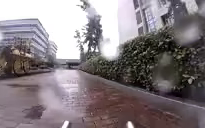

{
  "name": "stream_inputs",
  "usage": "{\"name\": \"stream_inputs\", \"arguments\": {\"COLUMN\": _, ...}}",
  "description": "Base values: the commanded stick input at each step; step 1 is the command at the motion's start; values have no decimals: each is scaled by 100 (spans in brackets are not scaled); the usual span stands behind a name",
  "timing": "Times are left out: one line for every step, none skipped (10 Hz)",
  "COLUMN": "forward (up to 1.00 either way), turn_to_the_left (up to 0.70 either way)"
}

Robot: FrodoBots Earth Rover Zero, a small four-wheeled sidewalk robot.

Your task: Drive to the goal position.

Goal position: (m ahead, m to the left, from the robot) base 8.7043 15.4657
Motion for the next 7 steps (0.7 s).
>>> {"name": "stream_inputs", "arguments": {"forward": 70, "turn_to_the_left": 0}}
{"name": "stream_inputs", "arguments": {"forward": 70, "turn_to_the_left": 0}}
{"name": "stream_inputs", "arguments": {"forward": 70, "turn_to_the_left": 0}}
{"name": "stream_inputs", "arguments": {"forward": 70, "turn_to_the_left": 0}}
{"name": "stream_inputs", "arguments": {"forward": 70, "turn_to_the_left": 0}}
{"name": "stream_inputs", "arguments": {"forward": 70, "turn_to_the_left": 14}}
{"name": "stream_inputs", "arguments": {"forward": 70, "turn_to_the_left": 14}}
